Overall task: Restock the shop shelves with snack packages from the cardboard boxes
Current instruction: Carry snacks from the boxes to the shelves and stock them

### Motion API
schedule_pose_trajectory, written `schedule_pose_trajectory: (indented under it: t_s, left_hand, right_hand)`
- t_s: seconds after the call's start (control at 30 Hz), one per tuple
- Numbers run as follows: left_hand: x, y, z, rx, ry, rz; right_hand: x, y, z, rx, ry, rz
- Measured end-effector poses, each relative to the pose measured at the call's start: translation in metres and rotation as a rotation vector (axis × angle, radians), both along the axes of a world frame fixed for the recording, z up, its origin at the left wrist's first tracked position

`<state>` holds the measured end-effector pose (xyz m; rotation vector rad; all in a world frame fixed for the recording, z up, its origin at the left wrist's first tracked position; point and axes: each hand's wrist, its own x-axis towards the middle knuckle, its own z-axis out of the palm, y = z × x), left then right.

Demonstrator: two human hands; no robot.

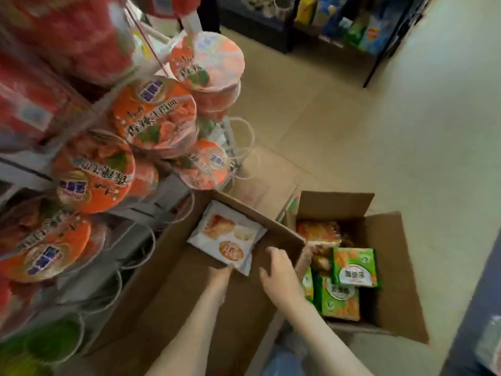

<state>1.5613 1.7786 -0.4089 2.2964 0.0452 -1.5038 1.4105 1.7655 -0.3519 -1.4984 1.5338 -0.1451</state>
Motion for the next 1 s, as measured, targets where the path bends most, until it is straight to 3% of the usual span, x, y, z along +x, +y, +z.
schedule_pose_trajectory:
  t_s: [0.13,0.3,0.5,0.83,1.0]
  left_hand:
    - [-0.002,-0.012,-0.055,-0.078,0.171,0.181]
    - [-0.01,-0.024,-0.068,-0.159,0.172,0.361]
    - [-0.007,-0.022,-0.069,-0.193,0.262,0.415]
    - [-0.026,0.026,0.057,-0.309,0.138,0.473]
    - [-0.09,0.052,0.154,-0.358,-0.007,0.224]
  right_hand:
    - [0.014,0.0,-0.032,0.067,-0.041,-0.031]
    - [0.015,0.003,-0.037,0.08,-0.097,-0.049]
    - [-0.005,-0.002,-0.015,0.079,-0.148,-0.031]
    - [-0.067,0.016,0.075,0.024,-0.078,-0.053]
    - [-0.135,0.037,0.141,-0.033,-0.093,-0.134]
